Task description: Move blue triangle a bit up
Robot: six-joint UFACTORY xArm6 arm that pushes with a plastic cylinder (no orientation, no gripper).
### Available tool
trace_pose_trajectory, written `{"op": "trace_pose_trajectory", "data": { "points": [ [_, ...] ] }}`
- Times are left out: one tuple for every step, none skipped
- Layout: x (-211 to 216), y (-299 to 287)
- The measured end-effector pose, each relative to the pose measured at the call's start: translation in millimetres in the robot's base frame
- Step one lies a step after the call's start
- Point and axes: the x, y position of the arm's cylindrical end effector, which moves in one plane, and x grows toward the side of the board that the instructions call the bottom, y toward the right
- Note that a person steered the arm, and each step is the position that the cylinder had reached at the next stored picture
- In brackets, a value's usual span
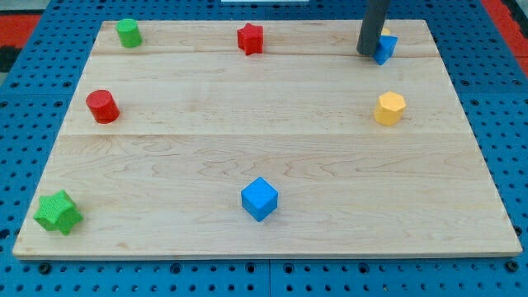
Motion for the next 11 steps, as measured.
{"op": "trace_pose_trajectory", "data": {
  "points": [
    [0.0, 9.4],
    [-0.1, 21.3],
    [-0.3, 17.4],
    [16.2, 6.6],
    [24.2, 13.3],
    [24.2, 25.1],
    [24.2, 36.1],
    [24.2, 41.7],
    [19.6, 42.6],
    [7.3, 46.7],
    [-7.8, 53.0]
  ]
}}
